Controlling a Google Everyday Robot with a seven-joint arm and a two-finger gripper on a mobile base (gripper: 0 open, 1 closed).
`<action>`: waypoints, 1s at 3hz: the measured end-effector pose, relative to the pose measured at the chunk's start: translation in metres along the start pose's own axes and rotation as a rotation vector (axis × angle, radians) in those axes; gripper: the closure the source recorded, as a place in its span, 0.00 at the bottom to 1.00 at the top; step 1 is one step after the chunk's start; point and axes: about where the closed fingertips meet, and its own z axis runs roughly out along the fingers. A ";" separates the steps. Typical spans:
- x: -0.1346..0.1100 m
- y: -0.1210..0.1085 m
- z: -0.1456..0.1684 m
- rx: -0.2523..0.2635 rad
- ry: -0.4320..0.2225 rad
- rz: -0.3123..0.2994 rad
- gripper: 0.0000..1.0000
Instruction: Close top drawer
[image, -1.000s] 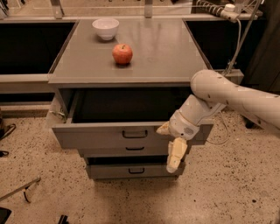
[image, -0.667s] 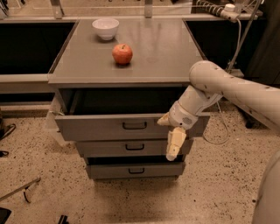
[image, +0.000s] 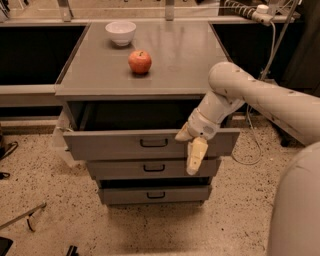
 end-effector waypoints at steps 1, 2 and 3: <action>-0.007 -0.022 -0.005 0.018 0.032 -0.024 0.00; -0.024 -0.060 -0.024 0.084 0.062 -0.060 0.00; -0.024 -0.060 -0.023 0.084 0.063 -0.059 0.00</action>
Offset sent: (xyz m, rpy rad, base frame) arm 0.1280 0.0202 0.0359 -0.1266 -0.2023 0.0414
